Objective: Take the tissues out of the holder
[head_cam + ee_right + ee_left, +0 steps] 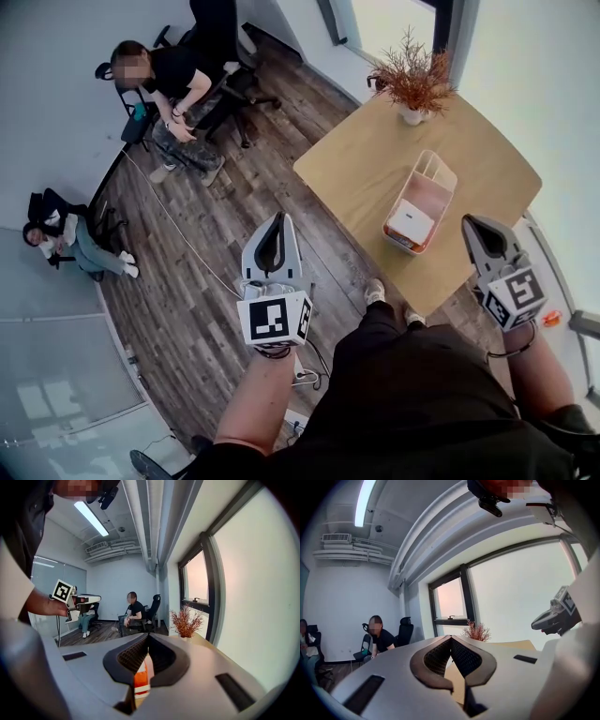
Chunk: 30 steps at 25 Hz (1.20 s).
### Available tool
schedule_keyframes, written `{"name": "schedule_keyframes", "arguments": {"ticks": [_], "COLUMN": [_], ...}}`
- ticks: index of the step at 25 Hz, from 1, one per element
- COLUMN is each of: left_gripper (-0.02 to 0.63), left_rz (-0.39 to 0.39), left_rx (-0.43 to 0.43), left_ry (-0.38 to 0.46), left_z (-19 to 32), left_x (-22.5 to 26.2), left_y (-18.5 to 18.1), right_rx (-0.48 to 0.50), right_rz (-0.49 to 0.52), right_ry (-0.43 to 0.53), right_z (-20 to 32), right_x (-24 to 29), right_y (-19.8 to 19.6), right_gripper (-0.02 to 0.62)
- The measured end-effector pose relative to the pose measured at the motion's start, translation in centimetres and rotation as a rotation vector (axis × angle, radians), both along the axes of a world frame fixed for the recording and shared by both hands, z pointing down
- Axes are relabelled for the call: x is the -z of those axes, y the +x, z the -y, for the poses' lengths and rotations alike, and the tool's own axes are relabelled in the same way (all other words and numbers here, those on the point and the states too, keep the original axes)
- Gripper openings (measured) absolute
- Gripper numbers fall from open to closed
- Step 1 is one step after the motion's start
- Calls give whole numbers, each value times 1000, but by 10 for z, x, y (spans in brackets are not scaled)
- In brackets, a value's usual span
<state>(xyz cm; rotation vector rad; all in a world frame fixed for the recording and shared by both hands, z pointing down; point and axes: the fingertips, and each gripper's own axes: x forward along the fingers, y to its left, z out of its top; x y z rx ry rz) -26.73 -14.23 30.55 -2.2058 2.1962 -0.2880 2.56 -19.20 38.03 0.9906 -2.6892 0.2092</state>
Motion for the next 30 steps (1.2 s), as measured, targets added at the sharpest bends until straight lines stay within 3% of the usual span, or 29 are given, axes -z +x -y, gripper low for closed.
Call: {"name": "schedule_keyframes", "arguments": {"ticks": [9,14,22,26,30], "left_gripper": [5,5,5,5,5], "left_rz": [-41,-30,-79,-76,-94], "left_rx": [-190,-316,-358,-391,-364], "left_ry": [-7,-27,-77,-85,-109], "left_z": [50,70,84,80,75], "left_x": [-8,-20,-41,-53,-74], "left_y": [7,17,40,60,64], "right_rx": [-100,-104,-72,-39,43], "right_rz": [-13,-77,-90,-38,6], "right_ry": [12,47,30,19,35], "right_z": [16,21,16,18,13], "right_x": [17,11,6,-2,-16], "right_y": [-25,-26,-35,-33,-42], "right_gripper": [5,5,5,5,6]}}
